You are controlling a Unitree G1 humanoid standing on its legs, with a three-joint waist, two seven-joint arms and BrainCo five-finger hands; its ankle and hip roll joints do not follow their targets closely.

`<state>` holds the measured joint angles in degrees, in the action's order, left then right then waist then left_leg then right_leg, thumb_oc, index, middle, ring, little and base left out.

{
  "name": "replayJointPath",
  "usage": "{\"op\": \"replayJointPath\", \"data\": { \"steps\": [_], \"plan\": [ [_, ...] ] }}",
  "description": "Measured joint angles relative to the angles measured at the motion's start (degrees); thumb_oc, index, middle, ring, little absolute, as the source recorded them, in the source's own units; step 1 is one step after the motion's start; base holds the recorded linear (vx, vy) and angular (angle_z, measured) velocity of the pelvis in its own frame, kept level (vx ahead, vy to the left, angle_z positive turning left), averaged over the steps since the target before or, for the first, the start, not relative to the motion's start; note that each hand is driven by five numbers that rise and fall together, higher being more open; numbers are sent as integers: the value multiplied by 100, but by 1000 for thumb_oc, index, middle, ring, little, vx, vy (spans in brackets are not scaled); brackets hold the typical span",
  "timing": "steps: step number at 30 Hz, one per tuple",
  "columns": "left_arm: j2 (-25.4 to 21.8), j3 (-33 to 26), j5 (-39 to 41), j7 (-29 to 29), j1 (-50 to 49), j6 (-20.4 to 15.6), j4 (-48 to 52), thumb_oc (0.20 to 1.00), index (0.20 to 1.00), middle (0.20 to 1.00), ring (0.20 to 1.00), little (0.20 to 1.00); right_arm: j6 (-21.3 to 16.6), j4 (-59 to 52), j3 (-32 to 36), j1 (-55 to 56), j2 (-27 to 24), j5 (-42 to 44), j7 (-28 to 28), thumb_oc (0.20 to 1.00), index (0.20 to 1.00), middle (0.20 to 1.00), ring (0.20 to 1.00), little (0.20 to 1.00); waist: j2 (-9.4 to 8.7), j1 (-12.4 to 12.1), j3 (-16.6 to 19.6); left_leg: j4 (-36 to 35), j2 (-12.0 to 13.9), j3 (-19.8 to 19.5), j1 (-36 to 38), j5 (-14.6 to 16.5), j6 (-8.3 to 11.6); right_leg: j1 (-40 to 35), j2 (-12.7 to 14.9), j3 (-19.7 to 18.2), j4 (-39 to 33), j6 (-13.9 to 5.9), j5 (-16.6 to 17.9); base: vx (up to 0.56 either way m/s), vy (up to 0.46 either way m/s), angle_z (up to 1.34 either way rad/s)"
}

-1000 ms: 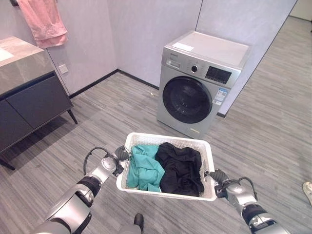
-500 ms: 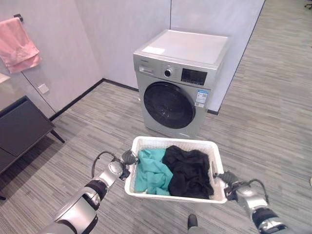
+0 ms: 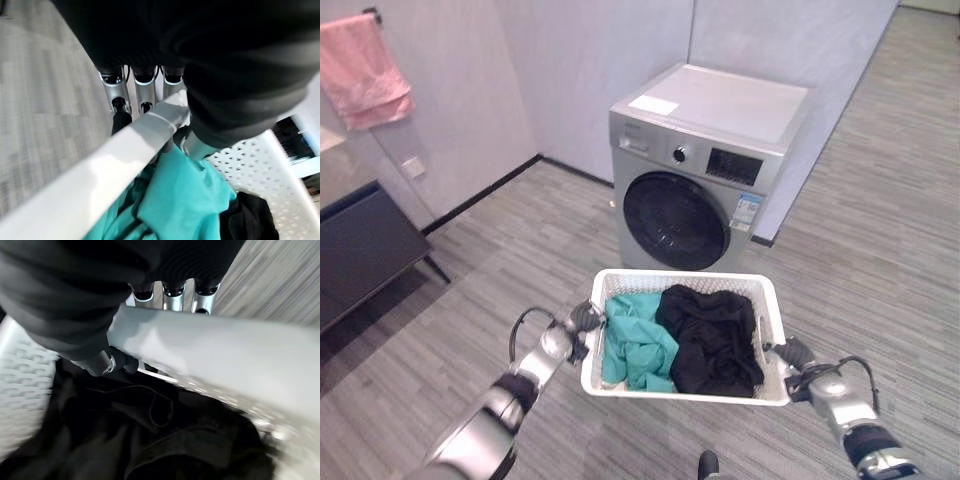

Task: Grab the laundry basket,head to the washer,open it,put in the laundry and shut it.

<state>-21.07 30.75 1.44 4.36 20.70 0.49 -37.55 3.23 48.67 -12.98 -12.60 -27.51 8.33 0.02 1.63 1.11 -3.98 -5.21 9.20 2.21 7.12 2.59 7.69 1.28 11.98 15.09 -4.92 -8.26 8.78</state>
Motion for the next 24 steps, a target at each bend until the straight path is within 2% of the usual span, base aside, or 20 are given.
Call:
{"op": "replayJointPath", "data": {
  "steps": [6,14,19,22,24],
  "plan": [
    [-22,-88,-27,16,-602,219,111,200,200,200,200,200,99,139,-123,40,164,-136,4,200,200,200,200,200,81,-41,-17,1,-258,-8,-23,-1,-61,-18,282,106,-4,-142,72,9,-2,8],
    [-86,-422,-20,19,-839,212,139,200,200,200,200,200,99,-212,-230,72,208,-243,11,200,200,200,200,200,132,-57,-72,0,-277,21,-21,-1,-62,-24,300,123,-8,-175,66,1,-6,1],
    [-104,-535,-21,42,-841,209,324,200,200,200,200,200,97,-513,-203,70,95,-245,-16,200,200,200,200,200,117,-55,-366,75,-294,100,-66,3,-67,59,292,1,-24,-187,90,-78,13,-9],
    [-100,-518,-21,51,-590,204,324,200,200,200,200,200,96,-774,-165,41,-50,-245,-89,200,200,200,200,200,50,-45,-584,718,-429,132,-547,145,-186,257,408,-86,-2,-150,219,-94,137,-7],
    [-82,-508,-21,48,-497,198,324,200,200,200,200,200,91,-793,-142,16,-98,-245,-101,200,200,200,200,200,64,14,-661,847,-517,166,-603,262,-273,277,429,-125,4,-151,269,-13,180,-5]
  ]
}}
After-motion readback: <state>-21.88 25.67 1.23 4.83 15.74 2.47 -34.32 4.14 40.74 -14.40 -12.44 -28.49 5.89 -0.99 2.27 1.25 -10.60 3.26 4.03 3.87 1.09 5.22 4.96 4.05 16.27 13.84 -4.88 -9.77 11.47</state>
